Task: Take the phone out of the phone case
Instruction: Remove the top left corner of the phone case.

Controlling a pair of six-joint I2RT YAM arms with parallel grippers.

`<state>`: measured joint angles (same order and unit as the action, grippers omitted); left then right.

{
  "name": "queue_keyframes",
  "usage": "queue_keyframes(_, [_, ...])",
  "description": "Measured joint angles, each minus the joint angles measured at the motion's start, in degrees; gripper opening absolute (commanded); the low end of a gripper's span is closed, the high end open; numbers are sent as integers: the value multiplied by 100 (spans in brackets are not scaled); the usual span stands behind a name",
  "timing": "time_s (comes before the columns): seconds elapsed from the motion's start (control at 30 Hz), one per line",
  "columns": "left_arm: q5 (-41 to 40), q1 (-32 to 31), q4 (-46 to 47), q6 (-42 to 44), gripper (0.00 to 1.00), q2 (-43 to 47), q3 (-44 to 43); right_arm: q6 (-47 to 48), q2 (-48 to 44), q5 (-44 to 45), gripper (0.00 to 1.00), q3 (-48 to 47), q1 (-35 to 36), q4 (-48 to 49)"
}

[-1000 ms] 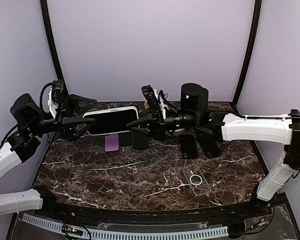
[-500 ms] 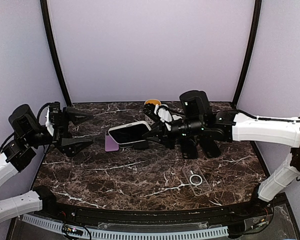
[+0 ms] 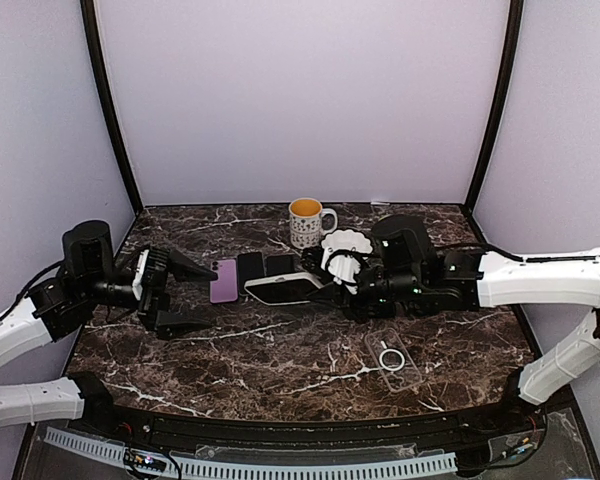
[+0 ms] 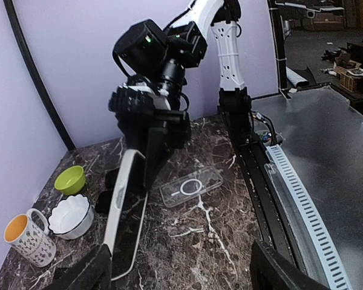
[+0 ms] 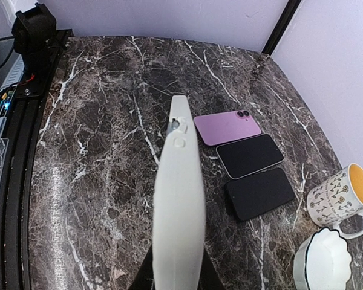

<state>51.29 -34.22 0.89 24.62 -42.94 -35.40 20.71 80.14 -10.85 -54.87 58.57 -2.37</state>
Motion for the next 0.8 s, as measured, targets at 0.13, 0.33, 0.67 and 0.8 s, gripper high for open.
queue_keyframes(0.13, [-142,-275,-291,409,75,-140,22,50,-26,61,0,37,50,273])
queue_keyframes(0.33, [-299,-417,-398,756,65,-328,107,962,-417,-713,0,400,79,354])
queue_keyframes(0.67, [-232,-481,-391,1062,56,-369,343,1965,-667,-1976,0,560,138,188])
queue_keyframes(0.8, [-149,-555,-393,1102,54,-369,402,2096,-664,-2114,0,544,170,177])
